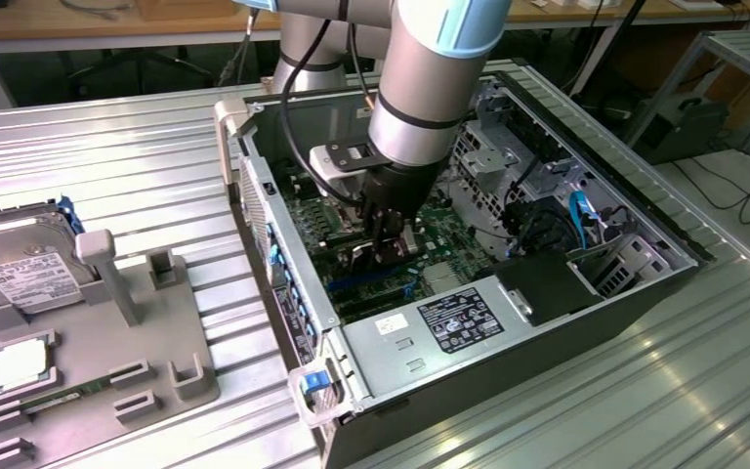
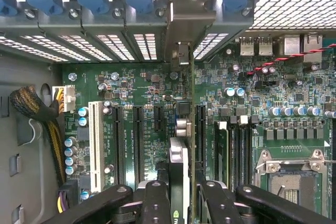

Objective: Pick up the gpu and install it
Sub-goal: 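Insert the gpu into the slot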

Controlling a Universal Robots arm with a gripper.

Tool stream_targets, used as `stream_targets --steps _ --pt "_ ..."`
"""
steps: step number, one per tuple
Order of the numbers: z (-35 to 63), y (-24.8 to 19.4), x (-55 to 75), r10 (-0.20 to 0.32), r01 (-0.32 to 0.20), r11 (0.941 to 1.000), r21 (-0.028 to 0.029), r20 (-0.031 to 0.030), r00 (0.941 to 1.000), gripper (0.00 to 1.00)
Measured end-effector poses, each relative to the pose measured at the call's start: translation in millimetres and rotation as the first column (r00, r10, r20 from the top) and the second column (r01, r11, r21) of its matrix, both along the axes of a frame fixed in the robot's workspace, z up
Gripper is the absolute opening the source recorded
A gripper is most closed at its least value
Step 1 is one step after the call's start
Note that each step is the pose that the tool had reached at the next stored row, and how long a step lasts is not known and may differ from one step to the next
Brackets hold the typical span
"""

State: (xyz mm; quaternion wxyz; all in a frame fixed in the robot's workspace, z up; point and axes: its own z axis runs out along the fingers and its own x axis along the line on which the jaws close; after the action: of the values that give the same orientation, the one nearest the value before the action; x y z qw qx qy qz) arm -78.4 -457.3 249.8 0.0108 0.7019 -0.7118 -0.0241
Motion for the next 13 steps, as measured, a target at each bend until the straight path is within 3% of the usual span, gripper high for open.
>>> stream_targets --steps 13 --pt "0.1 -1.4 0.0 0.0 0.0 1.0 -0.0002 -0.0001 1.0 0.28"
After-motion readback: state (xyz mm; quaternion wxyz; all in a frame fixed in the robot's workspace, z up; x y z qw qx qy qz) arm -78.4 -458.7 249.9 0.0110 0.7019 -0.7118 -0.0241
